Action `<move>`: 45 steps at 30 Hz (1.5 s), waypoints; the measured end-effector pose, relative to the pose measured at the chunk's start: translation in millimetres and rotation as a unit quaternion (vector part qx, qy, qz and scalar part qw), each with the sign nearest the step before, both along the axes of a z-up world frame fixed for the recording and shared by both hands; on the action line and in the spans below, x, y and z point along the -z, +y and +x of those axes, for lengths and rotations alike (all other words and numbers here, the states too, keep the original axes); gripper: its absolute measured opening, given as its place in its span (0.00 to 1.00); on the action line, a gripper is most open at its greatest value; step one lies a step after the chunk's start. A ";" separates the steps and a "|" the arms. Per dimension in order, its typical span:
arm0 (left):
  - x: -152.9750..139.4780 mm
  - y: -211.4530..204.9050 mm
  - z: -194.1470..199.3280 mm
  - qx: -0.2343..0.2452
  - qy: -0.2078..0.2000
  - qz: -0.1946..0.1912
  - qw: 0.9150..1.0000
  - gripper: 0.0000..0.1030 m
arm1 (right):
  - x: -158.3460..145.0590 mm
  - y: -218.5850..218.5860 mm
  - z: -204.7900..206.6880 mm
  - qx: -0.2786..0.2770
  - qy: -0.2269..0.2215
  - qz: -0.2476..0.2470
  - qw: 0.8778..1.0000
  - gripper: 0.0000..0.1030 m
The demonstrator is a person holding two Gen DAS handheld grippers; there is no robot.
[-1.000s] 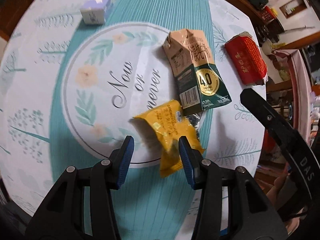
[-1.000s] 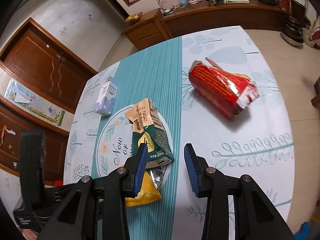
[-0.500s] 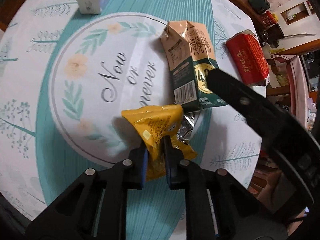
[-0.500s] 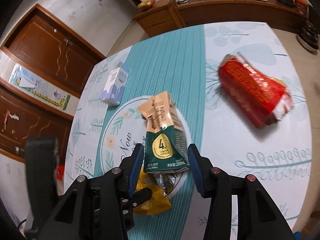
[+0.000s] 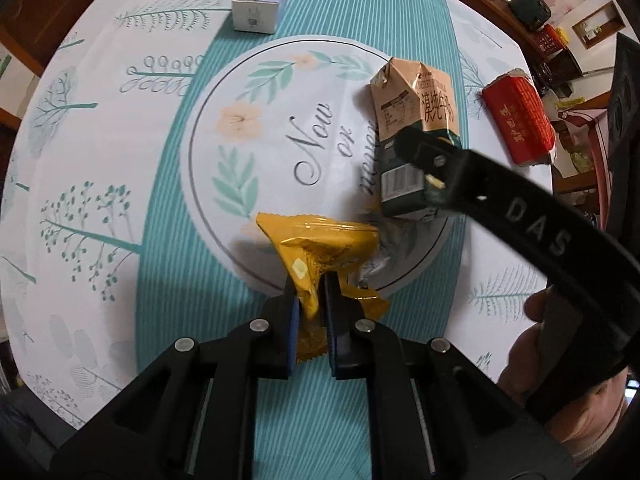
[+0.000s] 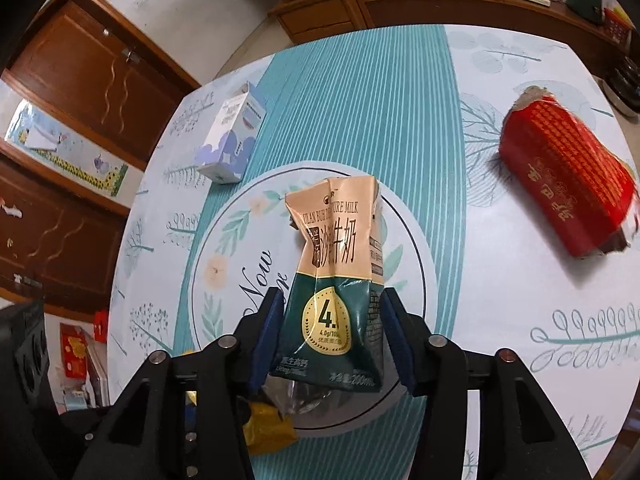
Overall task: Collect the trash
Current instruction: 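Lower both items under the table into the black bin and open both tools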
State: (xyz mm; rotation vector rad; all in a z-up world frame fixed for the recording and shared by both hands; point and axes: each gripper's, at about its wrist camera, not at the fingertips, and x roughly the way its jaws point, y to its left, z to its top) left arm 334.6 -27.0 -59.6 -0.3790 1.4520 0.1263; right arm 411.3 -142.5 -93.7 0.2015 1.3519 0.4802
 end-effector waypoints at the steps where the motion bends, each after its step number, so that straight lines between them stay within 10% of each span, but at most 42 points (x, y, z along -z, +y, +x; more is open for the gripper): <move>1: 0.6 3.3 -3.5 0.002 -0.002 0.001 1.000 0.08 | -2.2 -1.5 -1.7 0.002 0.000 0.002 1.000 0.42; 16: -57.3 40.0 -107.1 0.083 -0.042 0.010 0.996 0.07 | -53.3 -32.6 -138.6 0.066 -0.003 0.025 0.998 0.41; 29: -104.7 70.7 -266.0 0.197 -0.106 0.001 0.975 0.07 | -107.8 -3.2 -377.7 0.168 -0.030 0.035 0.985 0.41; 45: -79.5 72.2 -377.7 0.250 -0.077 0.001 0.965 0.07 | -97.2 38.5 -535.9 0.180 0.025 0.010 0.983 0.41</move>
